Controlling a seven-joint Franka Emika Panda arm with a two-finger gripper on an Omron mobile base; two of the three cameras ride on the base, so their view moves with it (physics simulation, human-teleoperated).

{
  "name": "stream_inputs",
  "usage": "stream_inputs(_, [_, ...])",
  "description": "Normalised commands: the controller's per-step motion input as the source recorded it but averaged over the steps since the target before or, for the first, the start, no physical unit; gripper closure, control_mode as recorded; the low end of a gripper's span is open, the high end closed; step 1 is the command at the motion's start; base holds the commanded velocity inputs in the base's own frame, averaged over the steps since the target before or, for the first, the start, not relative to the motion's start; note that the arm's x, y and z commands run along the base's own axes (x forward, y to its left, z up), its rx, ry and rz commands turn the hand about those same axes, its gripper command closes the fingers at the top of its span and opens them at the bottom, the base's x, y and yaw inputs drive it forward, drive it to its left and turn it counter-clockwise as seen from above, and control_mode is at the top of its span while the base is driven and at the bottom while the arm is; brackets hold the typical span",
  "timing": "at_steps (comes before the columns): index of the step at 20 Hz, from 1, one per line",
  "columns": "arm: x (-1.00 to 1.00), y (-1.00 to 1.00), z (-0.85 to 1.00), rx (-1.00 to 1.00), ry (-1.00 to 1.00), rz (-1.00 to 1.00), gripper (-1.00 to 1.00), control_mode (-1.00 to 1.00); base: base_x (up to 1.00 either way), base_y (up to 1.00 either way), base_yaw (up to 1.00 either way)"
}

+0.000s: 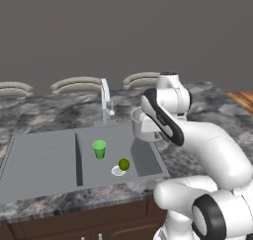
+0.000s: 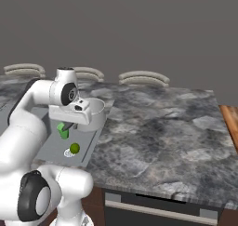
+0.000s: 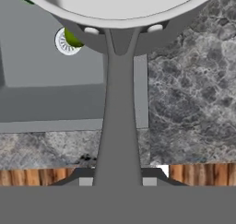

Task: Pick the cup and saucepan and place them in the sink. Then turn on the water.

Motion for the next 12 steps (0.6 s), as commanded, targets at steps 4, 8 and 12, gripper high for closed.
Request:
stream_inputs(4, [0.17, 0.21, -0.12, 0.00, 0.00, 0.04, 1.00, -1.00, 0.00, 0.00, 0.00])
stream_inputs(8, [0.20, 0.22, -0.08, 0.00, 0.00, 0.03, 1.00, -1.00, 0.00, 0.00, 0.00])
stream_inputs(12, [0.22, 0.23, -0.07, 0.00, 0.00, 0.02, 1.00, -1.00, 0.00, 0.00, 0.00])
